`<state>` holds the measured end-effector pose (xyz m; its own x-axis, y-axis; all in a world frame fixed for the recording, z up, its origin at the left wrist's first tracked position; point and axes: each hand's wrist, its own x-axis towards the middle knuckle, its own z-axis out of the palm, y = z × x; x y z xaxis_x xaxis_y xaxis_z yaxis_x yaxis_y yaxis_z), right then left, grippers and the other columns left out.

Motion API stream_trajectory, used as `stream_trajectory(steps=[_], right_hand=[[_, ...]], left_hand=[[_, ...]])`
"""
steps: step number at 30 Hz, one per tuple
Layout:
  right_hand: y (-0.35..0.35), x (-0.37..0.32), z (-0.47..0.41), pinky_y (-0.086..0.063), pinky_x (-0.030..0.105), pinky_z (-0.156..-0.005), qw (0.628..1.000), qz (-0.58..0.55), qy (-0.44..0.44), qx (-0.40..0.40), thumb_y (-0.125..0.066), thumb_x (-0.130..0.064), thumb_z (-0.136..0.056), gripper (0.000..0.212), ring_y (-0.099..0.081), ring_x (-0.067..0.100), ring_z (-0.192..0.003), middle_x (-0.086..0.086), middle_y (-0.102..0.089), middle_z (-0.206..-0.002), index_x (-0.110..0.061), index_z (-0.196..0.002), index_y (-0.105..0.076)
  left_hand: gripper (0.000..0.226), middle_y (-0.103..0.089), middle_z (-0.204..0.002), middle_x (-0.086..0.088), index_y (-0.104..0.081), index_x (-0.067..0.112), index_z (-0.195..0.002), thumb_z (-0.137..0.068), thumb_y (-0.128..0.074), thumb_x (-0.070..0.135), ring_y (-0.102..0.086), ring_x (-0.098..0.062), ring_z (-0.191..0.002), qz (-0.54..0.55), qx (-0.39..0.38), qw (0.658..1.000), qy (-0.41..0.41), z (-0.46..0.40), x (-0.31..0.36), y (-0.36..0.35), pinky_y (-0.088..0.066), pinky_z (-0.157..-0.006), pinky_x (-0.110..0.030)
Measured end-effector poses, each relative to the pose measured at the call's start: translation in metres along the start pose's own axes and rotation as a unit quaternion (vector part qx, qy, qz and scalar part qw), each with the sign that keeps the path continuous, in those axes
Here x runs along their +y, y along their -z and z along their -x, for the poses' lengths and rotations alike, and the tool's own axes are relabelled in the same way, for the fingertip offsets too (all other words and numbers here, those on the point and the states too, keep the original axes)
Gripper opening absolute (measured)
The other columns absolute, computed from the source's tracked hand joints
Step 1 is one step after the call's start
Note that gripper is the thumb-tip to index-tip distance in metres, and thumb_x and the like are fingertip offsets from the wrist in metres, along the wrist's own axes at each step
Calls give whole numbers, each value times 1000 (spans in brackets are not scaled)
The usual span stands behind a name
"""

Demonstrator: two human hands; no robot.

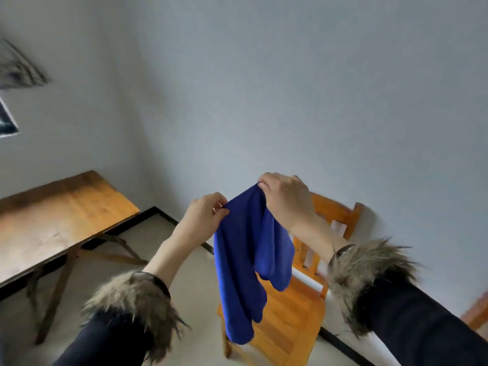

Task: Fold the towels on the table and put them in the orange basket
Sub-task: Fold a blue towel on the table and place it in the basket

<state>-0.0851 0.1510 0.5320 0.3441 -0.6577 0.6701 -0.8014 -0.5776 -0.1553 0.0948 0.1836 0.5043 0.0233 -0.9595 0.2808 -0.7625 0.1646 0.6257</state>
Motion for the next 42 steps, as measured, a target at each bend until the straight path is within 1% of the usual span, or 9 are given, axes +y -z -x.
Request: stream_trajectory(steps=[5, 10, 16, 20, 26, 28, 33, 38, 42], right_hand=[[-73, -88, -62, -46, 35, -59, 997, -67, 25, 15, -48, -13, -90, 22, -59, 32, -69, 12, -61, -82, -3, -87, -67], [-143, -148, -109, -39, 33, -66, 992, -122, 17, -21, -46, -14, -96, 21, -57, 34, -76, 15, -58, -94, -3, -97, -63], [-224, -209, -172, -36, 31, -69, 982, -171, 20, -79, -37, -14, -99, 22, -55, 31, -86, 12, -58, -103, -2, -101, -56], [-284, -244, -212, -35, 33, -66, 980, -147, 84, -105, -37, 2, -92, 20, -55, 36, -84, 16, -56, -103, 0, -102, -54], [-361, -289, -276, -32, 29, -71, 970, -169, 82, -152, -33, 9, -85, 31, -52, 32, -96, 15, -53, -112, 0, -108, -52], [-384, -302, -293, -34, 29, -74, 962, -201, 65, -174, -34, 10, -84, 34, -51, 32, -101, 15, -54, -114, -1, -110, -53], [-448, -331, -333, -39, 32, -80, 948, -245, 57, -197, -36, 8, -85, 33, -51, 32, -104, 16, -57, -111, -2, -107, -57], [-521, -362, -365, -40, 32, -79, 947, -231, 48, -218, -37, 3, -89, 30, -53, 31, -103, 13, -59, -110, -5, -106, -60], [-581, -391, -383, -36, 28, -75, 942, -209, 28, -261, -37, 3, -89, 29, -53, 30, -101, 13, -59, -109, -6, -104, -59]], left_hand=[[13, -62, -80, -2, -64, 7, -91, -85, -52, 9, -53, -21, -78, -68, 101, 988, 93, 4, -110, 78, -37, -69, -26], [14, -64, -83, -9, -65, 6, -88, -84, -52, 6, -53, -25, -80, -87, 149, 971, 167, 13, -192, 134, -34, -66, -28], [16, -63, -91, -8, -66, 6, -94, -85, -52, 5, -54, -22, -83, -83, 229, 931, 272, 28, -289, 198, -37, -69, -25], [12, -61, -83, -2, -68, 7, -87, -83, -57, 6, -56, -19, -81, -88, 298, 899, 307, 17, -330, 243, -31, -65, -18], [15, -63, -72, 3, -66, 17, -74, -85, -65, 26, -54, -13, -71, -53, 305, 880, 360, -2, -392, 295, -38, -63, -21], [13, -62, -72, 5, -66, 16, -76, -85, -65, 25, -53, -9, -70, -60, 309, 876, 365, -7, -411, 310, -36, -61, -16], [10, -66, -79, 3, -68, 21, -78, -86, -63, 18, -57, -14, -77, -57, 272, 879, 388, -21, -466, 342, -38, -69, -24], [12, -66, -76, 7, -68, 23, -72, -84, -66, 22, -57, -6, -71, -39, 233, 885, 402, -42, -539, 369, -40, -62, -19], [12, -66, -78, 3, -69, 19, -74, -84, -66, 24, -57, -10, -74, -27, 182, 893, 411, -61, -605, 390, -41, -61, -19]])
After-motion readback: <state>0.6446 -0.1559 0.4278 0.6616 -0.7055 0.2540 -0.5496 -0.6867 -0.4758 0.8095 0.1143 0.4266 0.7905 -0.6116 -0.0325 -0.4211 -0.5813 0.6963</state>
